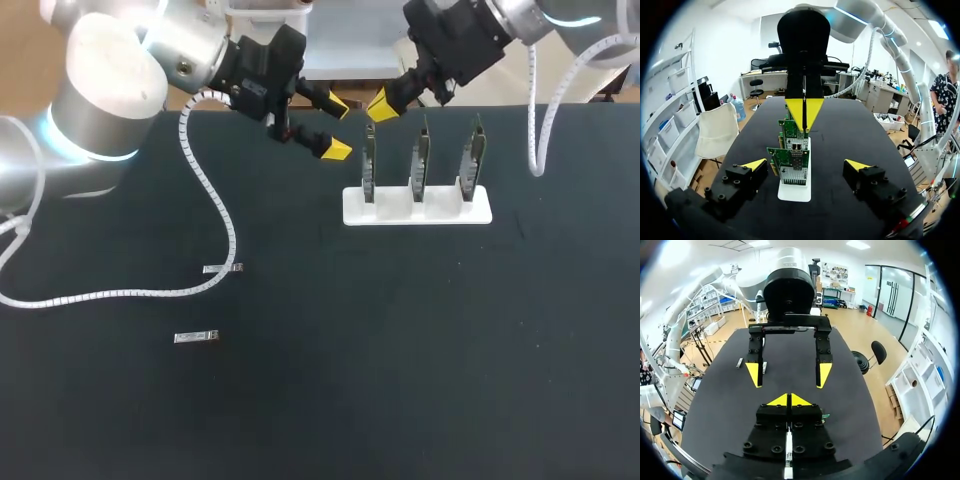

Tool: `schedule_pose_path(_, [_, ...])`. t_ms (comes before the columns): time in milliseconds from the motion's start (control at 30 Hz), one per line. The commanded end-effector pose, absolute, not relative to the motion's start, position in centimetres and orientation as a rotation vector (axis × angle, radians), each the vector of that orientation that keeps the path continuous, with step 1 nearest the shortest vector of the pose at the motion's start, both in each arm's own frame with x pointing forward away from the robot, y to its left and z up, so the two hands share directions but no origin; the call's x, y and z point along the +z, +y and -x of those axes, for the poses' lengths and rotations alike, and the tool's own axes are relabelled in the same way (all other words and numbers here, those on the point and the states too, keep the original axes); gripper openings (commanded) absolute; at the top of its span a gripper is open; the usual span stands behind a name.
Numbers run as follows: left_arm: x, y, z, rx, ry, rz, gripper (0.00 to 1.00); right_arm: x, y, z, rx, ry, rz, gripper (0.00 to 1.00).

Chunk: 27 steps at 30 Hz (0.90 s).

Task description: Pick up the optical module with the left hand, and insert it into the network port with the right hand.

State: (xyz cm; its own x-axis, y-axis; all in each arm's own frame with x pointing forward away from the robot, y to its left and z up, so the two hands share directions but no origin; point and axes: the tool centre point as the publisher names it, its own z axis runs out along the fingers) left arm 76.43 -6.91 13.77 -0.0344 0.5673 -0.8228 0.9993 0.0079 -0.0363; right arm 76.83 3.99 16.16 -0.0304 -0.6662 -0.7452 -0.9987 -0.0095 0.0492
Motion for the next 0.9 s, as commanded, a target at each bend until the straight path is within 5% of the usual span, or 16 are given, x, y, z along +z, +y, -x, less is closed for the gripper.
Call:
schedule_pose_path(33, [13.8, -7.0, -76.6, -0.892, 1.672, -1.627, 1.0, 15.9, 4.2, -77.5, 0.836, 1.749, 1.734, 0.0])
schedule_pose_path(900, [13.8, -7.0, -76.6, -0.892, 1.672, -1.627, 1.0, 14.6, 4.5, -78.7, 0.854, 1.779, 1.746, 0.0])
